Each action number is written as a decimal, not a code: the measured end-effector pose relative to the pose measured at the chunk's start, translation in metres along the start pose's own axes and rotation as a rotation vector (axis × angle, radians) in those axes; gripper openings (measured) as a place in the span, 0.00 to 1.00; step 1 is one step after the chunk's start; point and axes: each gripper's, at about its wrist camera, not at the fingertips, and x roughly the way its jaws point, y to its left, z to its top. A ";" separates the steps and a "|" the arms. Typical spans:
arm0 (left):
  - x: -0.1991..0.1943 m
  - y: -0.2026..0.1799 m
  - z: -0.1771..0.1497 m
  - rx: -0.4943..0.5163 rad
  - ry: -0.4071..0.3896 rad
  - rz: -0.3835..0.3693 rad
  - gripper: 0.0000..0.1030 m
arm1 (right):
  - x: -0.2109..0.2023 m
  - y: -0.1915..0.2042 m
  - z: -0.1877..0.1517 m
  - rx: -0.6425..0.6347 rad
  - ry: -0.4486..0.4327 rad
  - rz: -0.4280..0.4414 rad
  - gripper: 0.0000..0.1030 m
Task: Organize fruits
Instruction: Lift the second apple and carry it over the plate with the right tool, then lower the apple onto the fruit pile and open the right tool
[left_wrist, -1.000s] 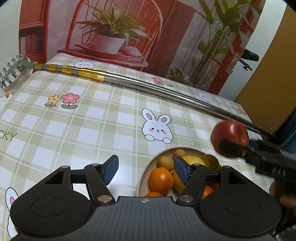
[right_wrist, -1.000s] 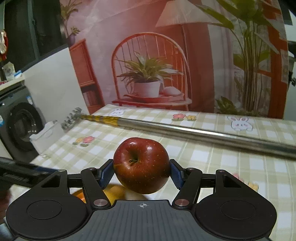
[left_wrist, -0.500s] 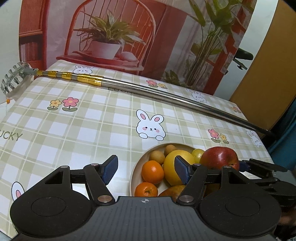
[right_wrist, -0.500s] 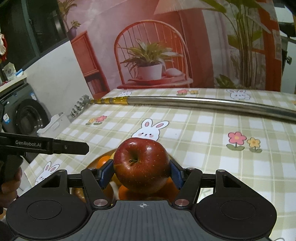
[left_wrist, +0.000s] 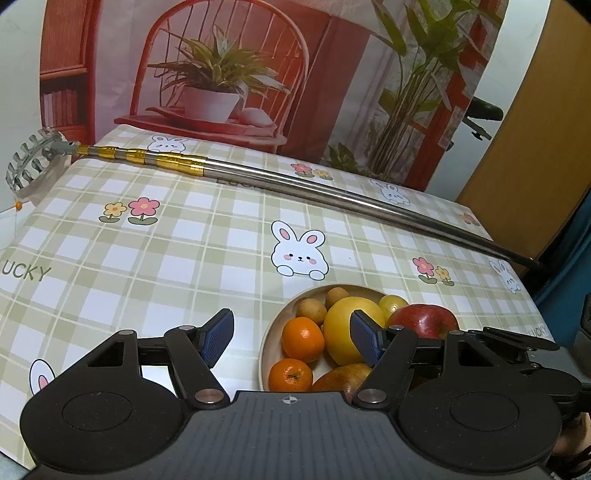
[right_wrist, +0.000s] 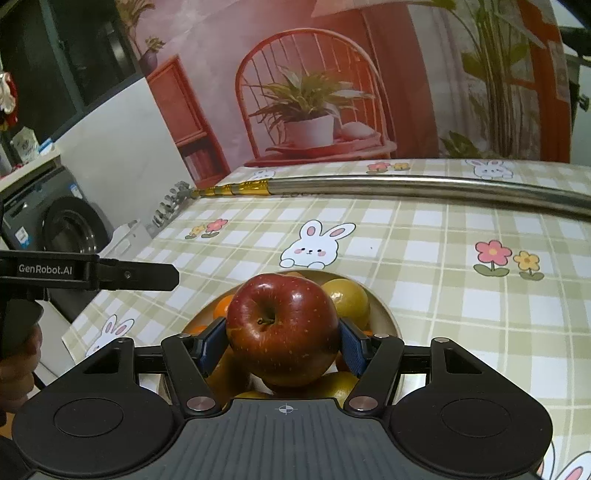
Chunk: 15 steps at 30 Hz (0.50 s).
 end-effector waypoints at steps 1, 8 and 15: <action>0.000 0.000 0.000 0.001 -0.001 -0.001 0.70 | 0.000 0.000 0.000 0.002 0.000 0.000 0.58; -0.002 -0.002 -0.001 0.006 -0.002 -0.005 0.70 | 0.000 0.003 -0.001 -0.016 0.009 -0.001 0.58; -0.007 -0.005 -0.002 0.018 -0.008 -0.007 0.70 | -0.002 0.008 -0.002 -0.035 0.008 -0.016 0.59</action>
